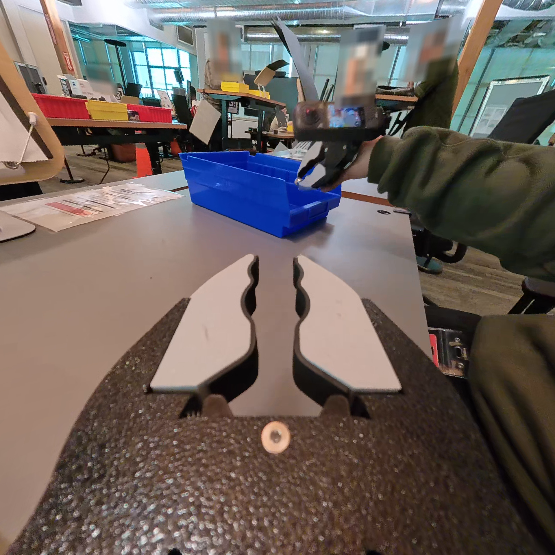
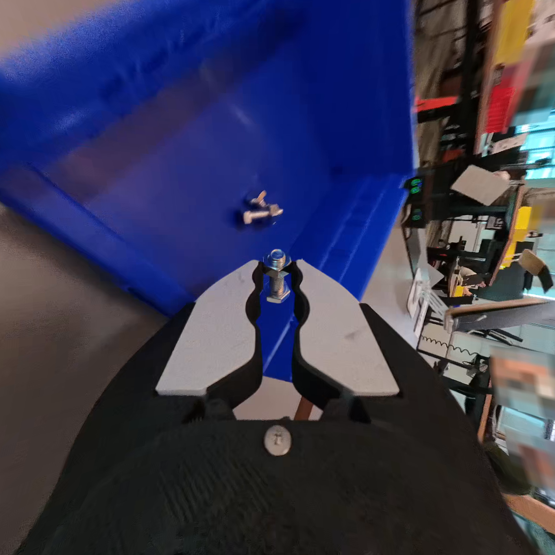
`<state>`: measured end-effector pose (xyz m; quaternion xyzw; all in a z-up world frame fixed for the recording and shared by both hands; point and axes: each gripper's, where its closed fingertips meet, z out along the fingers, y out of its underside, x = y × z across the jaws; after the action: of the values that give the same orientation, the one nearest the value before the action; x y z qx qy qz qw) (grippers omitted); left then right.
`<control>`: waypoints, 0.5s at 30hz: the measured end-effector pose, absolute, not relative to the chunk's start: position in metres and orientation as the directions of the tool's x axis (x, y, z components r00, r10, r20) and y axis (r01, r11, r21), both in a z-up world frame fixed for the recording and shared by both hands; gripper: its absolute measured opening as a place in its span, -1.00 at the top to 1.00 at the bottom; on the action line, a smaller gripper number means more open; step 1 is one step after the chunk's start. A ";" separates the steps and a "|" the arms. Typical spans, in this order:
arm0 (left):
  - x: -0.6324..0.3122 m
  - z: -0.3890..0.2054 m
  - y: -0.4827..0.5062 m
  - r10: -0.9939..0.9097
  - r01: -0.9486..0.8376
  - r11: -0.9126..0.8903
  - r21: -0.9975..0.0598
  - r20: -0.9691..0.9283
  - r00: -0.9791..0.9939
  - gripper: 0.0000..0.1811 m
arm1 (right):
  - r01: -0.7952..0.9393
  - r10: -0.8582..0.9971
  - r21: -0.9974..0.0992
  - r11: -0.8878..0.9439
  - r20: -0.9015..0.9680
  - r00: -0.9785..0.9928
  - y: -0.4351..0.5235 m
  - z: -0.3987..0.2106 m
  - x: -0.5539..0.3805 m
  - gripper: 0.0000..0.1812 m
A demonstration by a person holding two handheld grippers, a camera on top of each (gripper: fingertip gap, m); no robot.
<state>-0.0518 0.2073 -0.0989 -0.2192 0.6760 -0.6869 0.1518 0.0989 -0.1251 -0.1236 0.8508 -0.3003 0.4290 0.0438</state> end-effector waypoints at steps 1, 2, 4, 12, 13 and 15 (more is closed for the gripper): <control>-0.052 -0.100 0.207 -0.505 -0.090 -0.030 -0.995 0.093 -0.858 0.76 | -0.557 -0.461 -0.146 -0.818 0.746 0.480 -0.130 -0.135 0.099 0.80; -0.052 -0.100 0.208 -0.508 -0.092 -0.021 -0.996 0.090 -0.857 0.76 | -0.563 -0.451 -0.121 -0.817 0.743 0.495 -0.133 -0.142 0.099 0.76; -0.054 -0.097 0.213 -0.511 -0.084 -0.012 -0.996 0.079 -0.856 0.75 | -0.575 -0.423 -0.099 -0.812 0.778 0.464 -0.140 -0.139 0.102 0.52; -0.044 -0.075 0.261 -0.627 -0.090 0.014 -0.996 0.062 -0.777 0.76 | -0.054 -0.763 -0.835 -0.547 0.471 0.442 0.026 -0.023 0.097 0.47; -0.041 -0.071 0.272 -0.655 -0.103 0.026 -0.994 0.060 -0.753 0.77 | 0.031 -0.752 -0.890 -0.455 0.402 0.522 0.058 -0.014 0.086 0.47; -0.034 -0.066 0.296 -0.707 -0.110 0.105 -0.988 0.003 -0.707 0.76 | 0.130 -0.689 -0.952 -0.276 0.291 0.664 0.110 -0.009 0.063 0.48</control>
<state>-0.0339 0.2960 -0.0657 -0.2916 0.7008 -0.6019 0.2480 0.0634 0.1099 -0.0091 0.7131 -0.1957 0.3599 -0.5689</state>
